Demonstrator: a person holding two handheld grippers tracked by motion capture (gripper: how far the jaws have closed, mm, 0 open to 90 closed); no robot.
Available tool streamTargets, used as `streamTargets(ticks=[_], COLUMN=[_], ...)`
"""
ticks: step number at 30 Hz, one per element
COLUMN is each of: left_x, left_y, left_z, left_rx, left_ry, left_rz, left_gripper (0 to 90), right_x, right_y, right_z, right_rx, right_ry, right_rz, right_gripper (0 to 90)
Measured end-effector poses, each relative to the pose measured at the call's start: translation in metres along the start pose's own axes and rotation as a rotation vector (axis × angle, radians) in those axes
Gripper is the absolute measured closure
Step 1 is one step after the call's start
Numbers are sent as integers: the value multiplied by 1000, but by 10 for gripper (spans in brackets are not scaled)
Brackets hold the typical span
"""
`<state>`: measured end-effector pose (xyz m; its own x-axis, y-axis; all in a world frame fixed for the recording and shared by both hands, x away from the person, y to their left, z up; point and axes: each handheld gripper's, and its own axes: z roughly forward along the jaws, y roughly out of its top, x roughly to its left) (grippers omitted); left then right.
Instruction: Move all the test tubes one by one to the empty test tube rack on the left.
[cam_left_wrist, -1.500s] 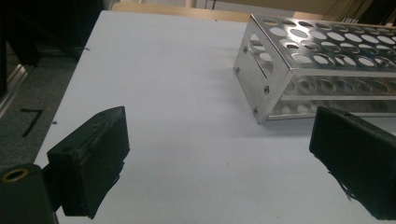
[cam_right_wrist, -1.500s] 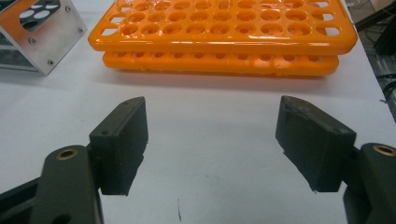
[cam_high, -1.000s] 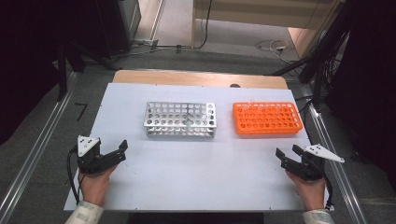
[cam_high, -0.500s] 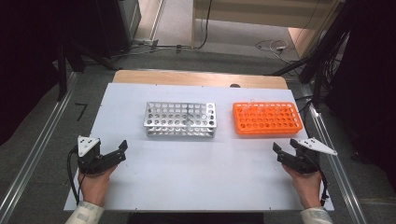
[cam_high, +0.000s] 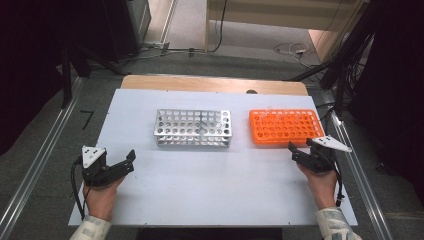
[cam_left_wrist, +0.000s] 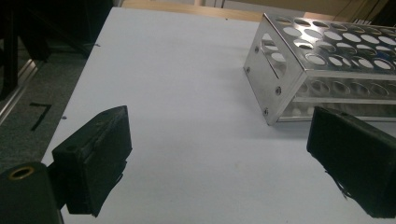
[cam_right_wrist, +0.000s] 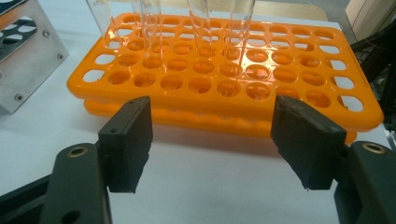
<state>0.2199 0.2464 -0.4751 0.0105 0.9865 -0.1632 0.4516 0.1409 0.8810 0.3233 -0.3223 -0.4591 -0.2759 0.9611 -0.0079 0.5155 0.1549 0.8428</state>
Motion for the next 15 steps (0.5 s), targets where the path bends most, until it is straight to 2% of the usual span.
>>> streamTargets(ticks=[8, 12, 15], left_x=[0, 1, 1], left_y=[0, 0, 0], left_z=[-1, -1, -1], left_rx=[-2, 0, 2], left_ry=[5, 6, 8], left_rz=[-1, 0, 0], left_gripper=[65, 66, 66], right_x=[-5, -6, -8], right_y=[11, 14, 18], right_z=[18, 23, 29], right_rx=[-11, -13, -31], right_ry=[-10, -16, -19], right_rz=[21, 25, 30], right_gripper=[339, 386, 458])
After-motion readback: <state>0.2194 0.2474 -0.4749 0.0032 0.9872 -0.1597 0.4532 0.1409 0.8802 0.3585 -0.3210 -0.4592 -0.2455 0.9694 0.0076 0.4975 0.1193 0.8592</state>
